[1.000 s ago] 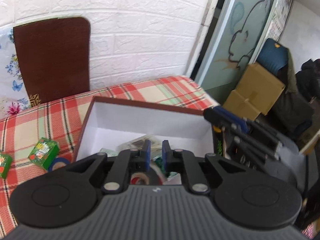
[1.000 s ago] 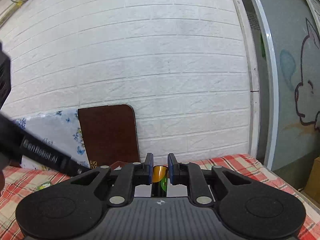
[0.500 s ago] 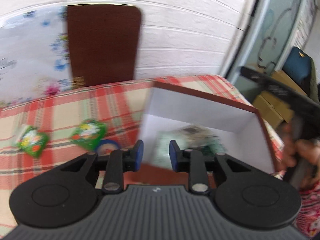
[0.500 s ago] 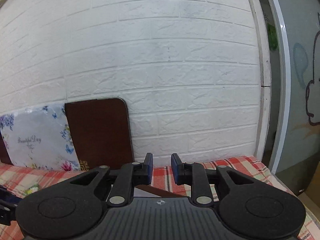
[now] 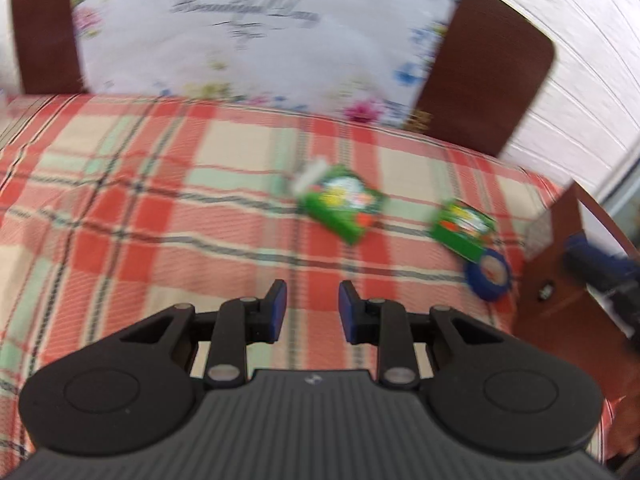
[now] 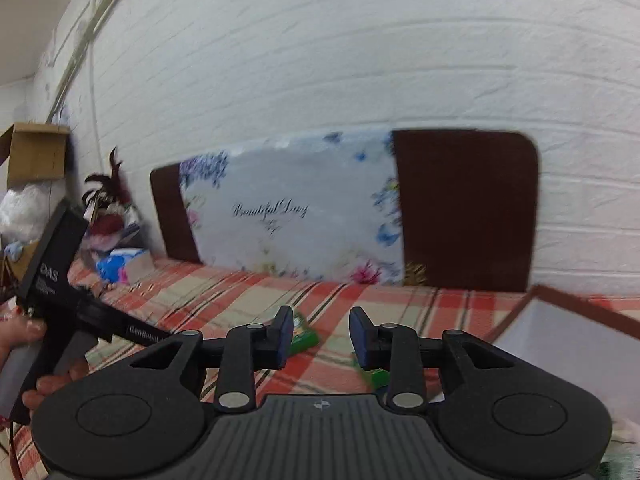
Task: Organize objects
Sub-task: 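Reach to a small green box and grasp it with the left gripper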
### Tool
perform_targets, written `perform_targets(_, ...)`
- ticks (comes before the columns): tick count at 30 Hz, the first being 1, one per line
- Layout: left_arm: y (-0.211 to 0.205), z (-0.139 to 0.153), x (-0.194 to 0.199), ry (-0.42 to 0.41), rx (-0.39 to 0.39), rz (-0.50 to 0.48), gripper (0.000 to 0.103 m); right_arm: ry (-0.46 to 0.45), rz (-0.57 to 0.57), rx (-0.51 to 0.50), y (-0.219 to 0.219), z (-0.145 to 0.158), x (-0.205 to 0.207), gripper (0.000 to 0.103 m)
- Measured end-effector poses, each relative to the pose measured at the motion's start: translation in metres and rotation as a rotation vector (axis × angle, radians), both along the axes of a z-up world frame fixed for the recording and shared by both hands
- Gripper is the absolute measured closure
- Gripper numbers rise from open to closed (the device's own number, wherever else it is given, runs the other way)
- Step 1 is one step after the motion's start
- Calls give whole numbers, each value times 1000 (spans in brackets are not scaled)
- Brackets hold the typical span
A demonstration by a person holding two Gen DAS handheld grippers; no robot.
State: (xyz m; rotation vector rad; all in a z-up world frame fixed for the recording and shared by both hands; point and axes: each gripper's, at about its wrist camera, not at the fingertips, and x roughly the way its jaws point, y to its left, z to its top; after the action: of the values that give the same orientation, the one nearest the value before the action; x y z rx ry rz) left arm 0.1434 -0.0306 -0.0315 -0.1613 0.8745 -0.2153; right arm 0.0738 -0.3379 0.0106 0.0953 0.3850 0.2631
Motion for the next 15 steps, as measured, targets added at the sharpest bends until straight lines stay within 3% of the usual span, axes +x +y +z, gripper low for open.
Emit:
perform_targets(1,9,-2,2,4,-10,16,72,32,26,6,14,-10,14,70)
perform_targets(3,25,-7,9,13,-38,51,67,82,59,-6,38,-30,43,51)
perform_targets(5,35,-11,15,23,-66,78,63,96,90,-76,62,-50,68,42)
perform_targets(7,38,-15,22,34,-95,88,63,104,99,-119,77,-65,95,40)
perform_targets(11,40,-21,33,48,-149,101,53,132,99,-112,85,-84,139,22)
perform_targets(13,38,-25,38,57,-173,105,48,137,105,-140,89,-92,153,19)
perform_targets(15,35,-28,41,63,-185,105,45,184,126,-171,92,-102,163,23)
